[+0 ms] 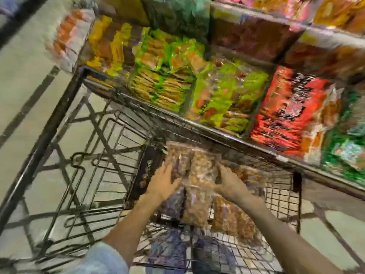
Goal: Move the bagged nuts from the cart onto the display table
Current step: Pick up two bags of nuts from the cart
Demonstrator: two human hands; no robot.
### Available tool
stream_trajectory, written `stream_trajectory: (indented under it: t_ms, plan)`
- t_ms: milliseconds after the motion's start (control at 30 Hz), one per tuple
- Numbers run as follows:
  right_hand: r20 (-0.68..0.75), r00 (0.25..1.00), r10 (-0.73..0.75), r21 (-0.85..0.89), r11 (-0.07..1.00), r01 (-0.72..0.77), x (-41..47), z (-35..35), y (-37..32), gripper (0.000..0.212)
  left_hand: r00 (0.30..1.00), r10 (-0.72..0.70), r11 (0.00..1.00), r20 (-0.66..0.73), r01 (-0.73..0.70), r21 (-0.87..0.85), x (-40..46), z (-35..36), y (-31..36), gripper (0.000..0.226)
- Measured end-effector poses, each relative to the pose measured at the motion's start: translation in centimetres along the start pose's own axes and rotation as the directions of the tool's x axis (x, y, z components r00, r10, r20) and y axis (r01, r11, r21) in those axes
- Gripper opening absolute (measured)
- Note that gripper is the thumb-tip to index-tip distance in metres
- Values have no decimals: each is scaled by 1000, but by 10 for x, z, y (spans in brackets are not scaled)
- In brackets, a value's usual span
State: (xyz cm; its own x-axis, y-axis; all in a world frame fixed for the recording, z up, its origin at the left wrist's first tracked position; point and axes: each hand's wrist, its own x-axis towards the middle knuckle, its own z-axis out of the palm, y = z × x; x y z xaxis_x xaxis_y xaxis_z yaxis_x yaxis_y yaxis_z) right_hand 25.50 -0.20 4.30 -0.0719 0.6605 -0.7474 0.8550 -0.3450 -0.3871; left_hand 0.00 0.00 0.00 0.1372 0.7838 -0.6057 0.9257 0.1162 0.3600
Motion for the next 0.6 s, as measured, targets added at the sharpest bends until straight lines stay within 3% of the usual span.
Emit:
stream_trajectory:
  t_ms: [67,233,333,467,600]
  plan:
    - [-15,1000,-2,14,1000,2,24,10,9,137,999,-41,997,3,41,-69,26,12,-4,79]
    - [-77,996,40,28,999,-38,75,44,28,98,979,-196,963,-60,180,-203,83,47,-19,80]
    - [-122,989,80,71,995,-72,96,62,35,80,953,-250,946,-170,203,-251,101,68,-24,73]
    - [-160,974,159,158,978,-134,103,78,41,70,903,-312,940,-294,249,-234,108,81,-16,68]
    - [-188,963,193,251,957,-143,106,85,48,64,857,-443,867,-262,336,-367,116,84,-15,78]
